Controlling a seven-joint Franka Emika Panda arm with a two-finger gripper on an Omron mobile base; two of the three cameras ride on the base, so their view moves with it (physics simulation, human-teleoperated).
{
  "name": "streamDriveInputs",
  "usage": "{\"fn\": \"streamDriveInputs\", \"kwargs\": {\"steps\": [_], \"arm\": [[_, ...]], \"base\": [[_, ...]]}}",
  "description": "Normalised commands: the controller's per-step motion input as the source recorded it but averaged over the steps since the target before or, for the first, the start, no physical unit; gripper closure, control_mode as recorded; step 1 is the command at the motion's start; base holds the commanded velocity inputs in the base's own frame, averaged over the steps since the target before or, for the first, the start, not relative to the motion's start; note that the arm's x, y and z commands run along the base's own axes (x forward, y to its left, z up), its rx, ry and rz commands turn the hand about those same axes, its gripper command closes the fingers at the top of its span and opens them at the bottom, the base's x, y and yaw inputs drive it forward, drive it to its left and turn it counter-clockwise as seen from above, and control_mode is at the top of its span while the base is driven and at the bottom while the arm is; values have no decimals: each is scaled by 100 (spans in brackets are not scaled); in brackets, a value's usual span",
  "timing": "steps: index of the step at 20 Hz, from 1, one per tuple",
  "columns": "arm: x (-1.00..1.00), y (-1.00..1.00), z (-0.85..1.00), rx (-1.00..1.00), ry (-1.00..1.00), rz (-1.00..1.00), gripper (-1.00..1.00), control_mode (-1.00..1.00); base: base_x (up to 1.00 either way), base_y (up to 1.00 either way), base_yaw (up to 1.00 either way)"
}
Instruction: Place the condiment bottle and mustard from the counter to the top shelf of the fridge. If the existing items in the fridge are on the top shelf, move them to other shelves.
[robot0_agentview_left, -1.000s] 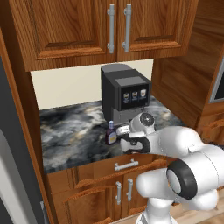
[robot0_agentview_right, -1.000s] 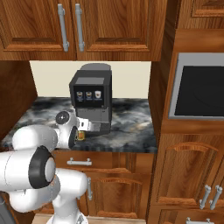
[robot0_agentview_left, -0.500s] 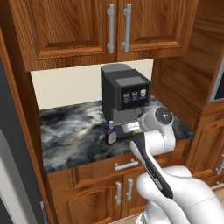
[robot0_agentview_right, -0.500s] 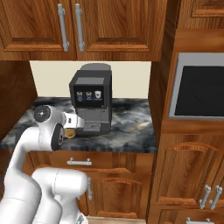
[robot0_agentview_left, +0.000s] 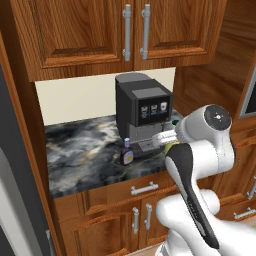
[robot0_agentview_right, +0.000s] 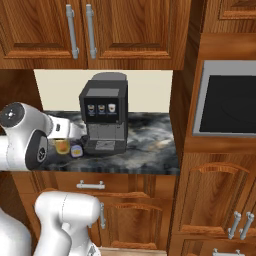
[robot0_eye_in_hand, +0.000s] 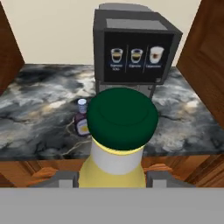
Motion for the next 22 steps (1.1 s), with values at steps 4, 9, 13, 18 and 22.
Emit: {"fn": "streamDriveInputs", "kwargs": {"steps": [4,9,13,18,22], "arm": [[-75,-3,60,1,0,0,100,-100],[-16,-2,2,0,0,0,100,-100],[0,0,0,0,0,0,100,-100],[-40,0,0,0,0,0,100,-100],[-59,0,0,0,0,0,100,-100]], "base": [[0,0,0],[0,0,0],[0,0,0],[0,0,0],[0,0,0]]}}
